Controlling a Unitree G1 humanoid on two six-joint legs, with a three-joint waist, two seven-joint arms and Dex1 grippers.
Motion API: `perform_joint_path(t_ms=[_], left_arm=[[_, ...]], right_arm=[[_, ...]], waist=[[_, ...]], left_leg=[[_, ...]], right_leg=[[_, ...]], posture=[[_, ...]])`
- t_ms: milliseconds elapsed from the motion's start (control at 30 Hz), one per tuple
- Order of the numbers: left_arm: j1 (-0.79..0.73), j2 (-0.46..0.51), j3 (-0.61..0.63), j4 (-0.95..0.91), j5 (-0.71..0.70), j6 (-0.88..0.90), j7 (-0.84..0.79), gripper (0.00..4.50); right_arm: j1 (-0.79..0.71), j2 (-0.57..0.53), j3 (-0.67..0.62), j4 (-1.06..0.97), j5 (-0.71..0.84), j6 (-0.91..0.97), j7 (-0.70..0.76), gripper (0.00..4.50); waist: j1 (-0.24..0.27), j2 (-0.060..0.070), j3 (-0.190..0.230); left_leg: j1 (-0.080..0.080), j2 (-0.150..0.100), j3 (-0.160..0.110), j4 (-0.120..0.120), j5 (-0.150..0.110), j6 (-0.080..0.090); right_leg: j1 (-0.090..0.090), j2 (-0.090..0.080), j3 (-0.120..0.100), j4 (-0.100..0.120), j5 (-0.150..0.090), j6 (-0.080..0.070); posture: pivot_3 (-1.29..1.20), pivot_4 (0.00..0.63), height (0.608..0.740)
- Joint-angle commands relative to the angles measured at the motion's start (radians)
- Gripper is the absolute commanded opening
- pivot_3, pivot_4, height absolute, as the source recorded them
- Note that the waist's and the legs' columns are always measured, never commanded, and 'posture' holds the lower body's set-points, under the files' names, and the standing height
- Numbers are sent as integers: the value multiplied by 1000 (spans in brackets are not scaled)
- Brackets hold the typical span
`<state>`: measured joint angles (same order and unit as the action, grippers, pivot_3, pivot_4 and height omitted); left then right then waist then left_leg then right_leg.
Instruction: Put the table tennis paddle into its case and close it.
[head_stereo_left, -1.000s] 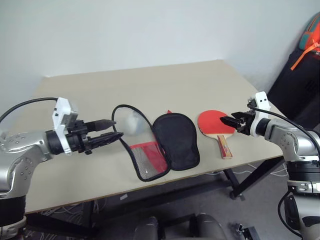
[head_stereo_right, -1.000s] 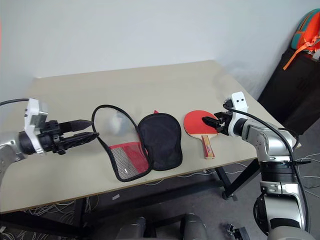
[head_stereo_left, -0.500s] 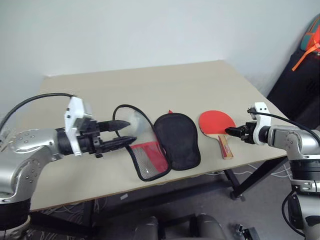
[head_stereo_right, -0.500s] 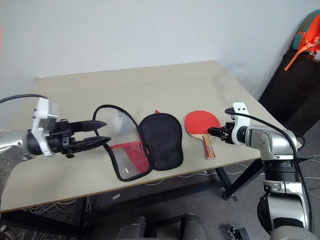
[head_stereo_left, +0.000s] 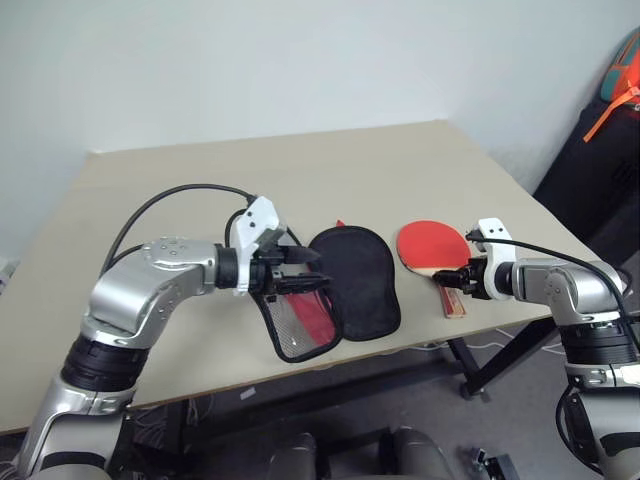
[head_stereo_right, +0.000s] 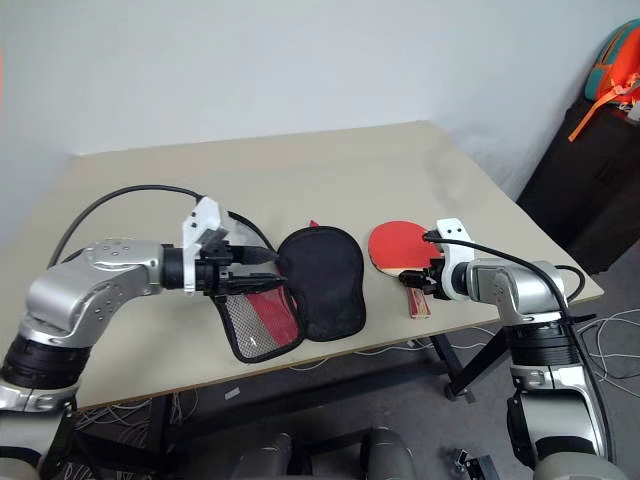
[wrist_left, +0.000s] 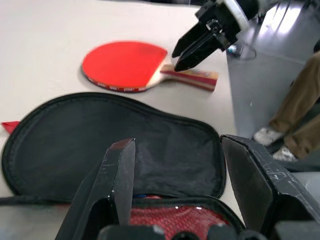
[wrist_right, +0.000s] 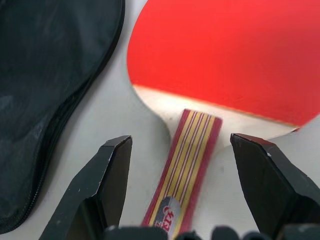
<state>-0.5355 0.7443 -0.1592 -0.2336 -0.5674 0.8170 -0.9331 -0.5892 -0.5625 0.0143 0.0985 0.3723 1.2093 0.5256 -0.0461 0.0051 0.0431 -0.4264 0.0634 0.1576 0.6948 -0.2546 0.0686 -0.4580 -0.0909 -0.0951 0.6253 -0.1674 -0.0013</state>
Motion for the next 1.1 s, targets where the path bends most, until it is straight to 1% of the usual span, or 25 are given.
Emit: perform_joint_path(t_ms=[33, 333, 500, 667, 767, 800, 900, 933, 967, 1100], left_arm=[[-39, -11, -19, 2, 45, -24, 3, 2875], [-28, -18, -24, 4, 81, -21, -11, 2875], [-17, -18, -17, -3, 87, -20, -13, 2875], [-8, -22, -15, -5, 87, -20, -9, 2875], [-6, -26, -14, -5, 87, -19, -7, 2875], [-5, -26, -15, -6, 87, -19, -7, 2875], [-15, -22, -8, -13, 80, -8, -13, 2875], [-21, -16, -1, -14, 74, 1, -17, 2875], [-25, -13, 3, -15, 70, 7, -19, 2875], [-16, 18, 41, -26, 56, 32, -28, 2875]], right_arm=[[-19, 1, 0, -23, -13, -11, -12, 3407], [-21, 18, 26, 14, -33, 15, -22, 3407], [-33, 54, -5, 52, -41, 66, -74, 3407], [-33, 58, -9, 72, -53, 76, -96, 3407], [-34, 61, -11, 74, -55, 65, -100, 2804], [-34, 64, -11, 74, -56, 59, -101, 2523], [-35, 72, -5, 72, -64, 45, -107, 1490], [-36, 73, -3, 72, -67, 41, -110, 1278], [-36, 74, -2, 72, -69, 38, -111, 1185], [-44, 79, -17, 73, -81, -10, -124, 1175]], waist=[[0, 0, 0], [0, 0, 0], [0, 0, 0], [1, -1, 0], [1, -1, 0], [1, -1, 0], [0, -1, -1], [0, -1, -1], [0, -1, -1], [0, -1, -1]], left_leg=[[0, 0, 0, 0, 0, 0], [0, 0, -2, 0, 0, 0], [0, 0, -2, 1, 0, 0], [0, 0, -2, 1, 0, 0], [0, 0, -3, 1, 0, 0], [0, 0, -3, 1, 0, 0], [0, 1, -3, 1, 0, 0], [0, 1, -3, 1, 0, 0], [0, 1, -3, 2, 0, 0], [0, 0, -4, 2, 0, 0]], right_leg=[[0, 0, 0, 0, 0, 0], [0, 0, 0, 0, 0, 0], [0, 0, 0, 0, 0, 0], [1, 0, 0, 0, 0, 0], [1, 0, 0, 0, 0, 0], [1, 0, 0, 0, 0, 0], [1, 1, 0, 0, 0, 0], [1, 1, 0, 0, 0, 0], [2, 1, 1, 0, 0, 0], [2, 1, 1, 0, 0, 0]], posture=[[0, 0, 724], [0, 0, 724], [0, 0, 724], [0, 0, 724], [0, 0, 724], [0, 0, 724], [0, 0, 724], [0, 0, 724], [0, 0, 724], [0, 0, 724]])
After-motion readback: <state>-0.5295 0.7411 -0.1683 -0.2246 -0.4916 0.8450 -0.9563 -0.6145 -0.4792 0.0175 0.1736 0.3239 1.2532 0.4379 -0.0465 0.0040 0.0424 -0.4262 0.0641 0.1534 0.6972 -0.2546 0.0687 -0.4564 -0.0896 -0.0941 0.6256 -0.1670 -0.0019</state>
